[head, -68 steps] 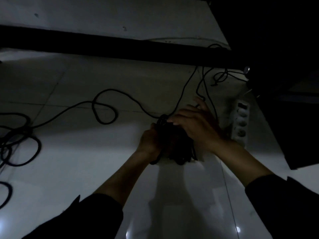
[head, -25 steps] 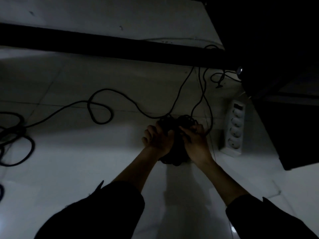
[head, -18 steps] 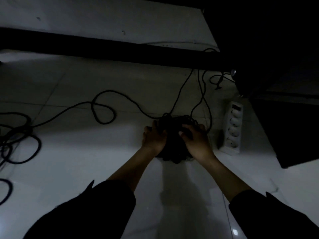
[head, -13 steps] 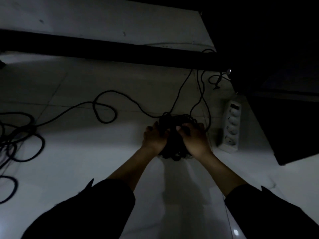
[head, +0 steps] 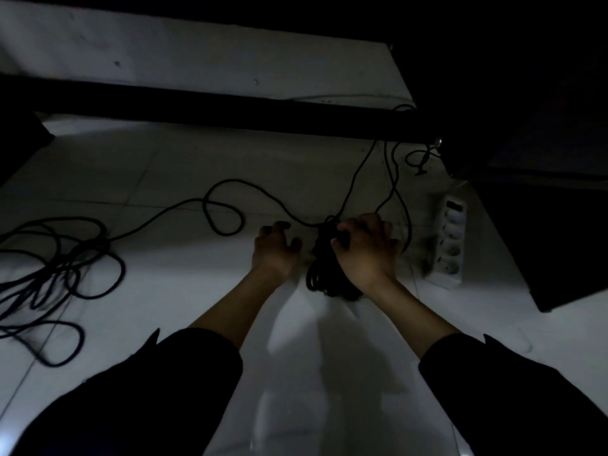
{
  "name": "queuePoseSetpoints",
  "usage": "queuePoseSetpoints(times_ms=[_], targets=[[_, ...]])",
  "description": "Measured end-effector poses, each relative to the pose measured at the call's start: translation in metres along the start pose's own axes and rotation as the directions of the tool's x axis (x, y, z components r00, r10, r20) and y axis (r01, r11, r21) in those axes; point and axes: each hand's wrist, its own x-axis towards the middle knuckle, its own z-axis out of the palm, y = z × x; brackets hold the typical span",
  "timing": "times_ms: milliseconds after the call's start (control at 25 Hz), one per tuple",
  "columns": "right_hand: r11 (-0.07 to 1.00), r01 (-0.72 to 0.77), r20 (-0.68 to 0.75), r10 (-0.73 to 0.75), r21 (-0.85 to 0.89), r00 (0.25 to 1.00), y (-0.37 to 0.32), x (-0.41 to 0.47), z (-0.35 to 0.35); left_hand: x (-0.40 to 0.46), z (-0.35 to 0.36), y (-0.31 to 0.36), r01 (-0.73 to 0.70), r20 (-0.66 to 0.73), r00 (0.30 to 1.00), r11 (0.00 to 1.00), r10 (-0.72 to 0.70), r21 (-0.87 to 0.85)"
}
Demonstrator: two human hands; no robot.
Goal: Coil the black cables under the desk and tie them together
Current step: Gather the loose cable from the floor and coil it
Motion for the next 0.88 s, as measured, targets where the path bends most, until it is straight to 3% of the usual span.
queuePoseSetpoints(times_ms=[320, 600, 760, 880], targets=[[0.951, 0.302, 0.105, -0.307, 0.062, 0.946, -0.093, -0.027, 0.016, -0.026, -0.105, -0.061, 0.075, -0.179, 0.982, 0.99, -0.053, 0.119], [0.905, 0.396, 0.249, -0.424, 0.158, 0.871, -0.185, -0.057, 0.054, -0.057, -0.199, -0.148, 0.228, -0.351, 0.927, 0.943, -0.135, 0.241], [0.856, 0.439, 0.307, -0.51, 0.271, 0.804, -0.229, -0.079, 0.086, -0.08, -0.238, -0.19, 0.365, -0.464, 0.874, 0.826, -0.144, 0.43], [0.819, 0.467, 0.362, -0.569, 0.333, 0.739, -0.254, -0.095, 0.106, -0.088, -0.252, -0.218, 0.436, -0.421, 0.87, 0.8, -0.258, 0.411]])
